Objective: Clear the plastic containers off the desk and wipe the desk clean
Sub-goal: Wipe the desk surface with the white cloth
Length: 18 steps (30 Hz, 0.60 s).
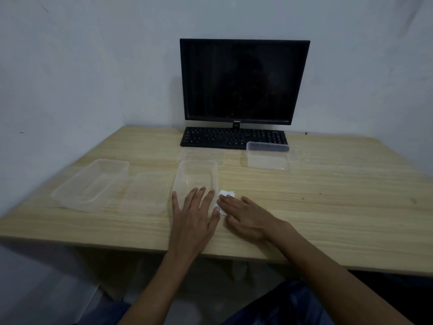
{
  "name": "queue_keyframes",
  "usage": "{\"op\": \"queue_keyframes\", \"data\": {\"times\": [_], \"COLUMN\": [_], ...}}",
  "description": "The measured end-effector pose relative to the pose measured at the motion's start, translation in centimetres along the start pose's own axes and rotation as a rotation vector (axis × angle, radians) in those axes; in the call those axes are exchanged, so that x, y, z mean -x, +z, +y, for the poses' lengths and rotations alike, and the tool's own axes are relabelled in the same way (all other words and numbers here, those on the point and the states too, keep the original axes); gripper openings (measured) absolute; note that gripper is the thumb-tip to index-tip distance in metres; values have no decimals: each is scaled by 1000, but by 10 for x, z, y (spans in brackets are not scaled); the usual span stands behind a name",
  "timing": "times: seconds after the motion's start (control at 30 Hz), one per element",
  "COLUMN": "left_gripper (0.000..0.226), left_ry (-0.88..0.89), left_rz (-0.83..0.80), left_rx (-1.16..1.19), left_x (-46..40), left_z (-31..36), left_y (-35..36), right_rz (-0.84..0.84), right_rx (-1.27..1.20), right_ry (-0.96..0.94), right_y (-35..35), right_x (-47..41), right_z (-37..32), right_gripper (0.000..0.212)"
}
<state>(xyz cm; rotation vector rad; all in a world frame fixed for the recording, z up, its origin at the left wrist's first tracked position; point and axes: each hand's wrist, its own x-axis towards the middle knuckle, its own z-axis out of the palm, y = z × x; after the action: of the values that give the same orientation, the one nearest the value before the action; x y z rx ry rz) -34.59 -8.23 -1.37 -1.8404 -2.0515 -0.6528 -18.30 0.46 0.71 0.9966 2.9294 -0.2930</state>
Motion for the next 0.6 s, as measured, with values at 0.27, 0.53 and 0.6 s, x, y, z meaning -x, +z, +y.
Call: {"op": "queue_keyframes", "data": {"times": [0.27, 0.53, 0.6], "left_gripper": [52, 52, 51], "left_ry": [2, 13, 16], "left_rz": [28, 42, 47], "left_rx": [14, 31, 31], "left_x": [-1, 1, 0], "left_z": [2, 2, 1], "left_y": [-1, 0, 0], "right_rz": [7, 14, 27], "right_rx": [0, -11, -2], "right_ry": [-10, 61, 71], "right_y": [4, -1, -1], "right_x": [15, -16, -23], "right_z": [-7, -6, -5], "right_gripper": [55, 55, 55]}}
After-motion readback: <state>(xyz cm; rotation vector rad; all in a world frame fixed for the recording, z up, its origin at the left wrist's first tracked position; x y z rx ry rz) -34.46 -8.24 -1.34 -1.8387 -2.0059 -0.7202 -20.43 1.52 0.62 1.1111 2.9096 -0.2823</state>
